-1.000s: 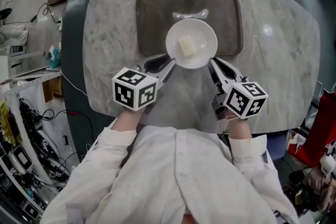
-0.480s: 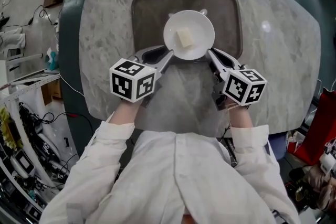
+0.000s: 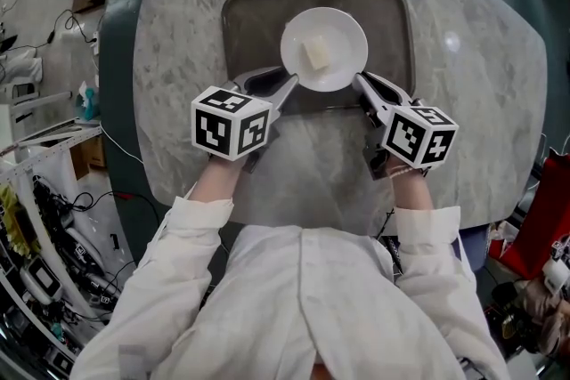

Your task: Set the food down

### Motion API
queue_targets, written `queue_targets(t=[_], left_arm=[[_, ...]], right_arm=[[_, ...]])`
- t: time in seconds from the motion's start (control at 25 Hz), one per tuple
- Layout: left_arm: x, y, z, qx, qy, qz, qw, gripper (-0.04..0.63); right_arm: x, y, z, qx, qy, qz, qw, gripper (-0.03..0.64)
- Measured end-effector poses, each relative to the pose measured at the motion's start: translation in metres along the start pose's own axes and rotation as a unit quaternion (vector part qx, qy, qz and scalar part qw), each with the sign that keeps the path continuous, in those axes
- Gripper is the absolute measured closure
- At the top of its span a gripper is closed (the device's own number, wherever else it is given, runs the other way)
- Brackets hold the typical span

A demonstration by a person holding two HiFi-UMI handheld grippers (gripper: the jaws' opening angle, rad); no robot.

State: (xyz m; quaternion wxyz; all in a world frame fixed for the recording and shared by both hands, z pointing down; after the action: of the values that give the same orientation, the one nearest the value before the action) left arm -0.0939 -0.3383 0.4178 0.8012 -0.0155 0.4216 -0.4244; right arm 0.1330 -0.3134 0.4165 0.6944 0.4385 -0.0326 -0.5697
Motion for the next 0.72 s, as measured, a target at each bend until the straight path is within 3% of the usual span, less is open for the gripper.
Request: queue_targets(t=[0.36, 0.48, 0.72], left_arm=[[0.004, -0.006, 0.007, -0.009, -0.018, -0.012, 0.9997, 0.511], [0.004, -0.006, 0.008, -0.007, -0.02, -0.013, 0.9997, 0.509], [0.005, -0.006, 0.007, 0.01, -0.015, -0.018, 0.9997, 0.508]], right_arm=[[0.003, 0.0, 0.007, -0.038, -0.052, -0.02, 0.998, 0.603], [0.001, -0.004, 0.012, -0.036, -0.072, -0.03, 0.996, 0.513], [-0.001, -0.009, 0.012, -0.04, -0.067, -0.047, 0.996, 0.494]])
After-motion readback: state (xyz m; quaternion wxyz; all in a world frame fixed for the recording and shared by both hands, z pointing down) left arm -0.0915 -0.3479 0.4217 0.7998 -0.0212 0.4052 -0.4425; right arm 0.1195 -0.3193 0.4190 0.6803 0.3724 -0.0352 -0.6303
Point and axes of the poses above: the fingertips, and each gripper's own axes: z forward along the fingers, y to its right, x out of its top, the point moved 9 cm from there along -z, backward along the fingers, and after that the axes turned 10 degrees about z, right-handed, at the moved point
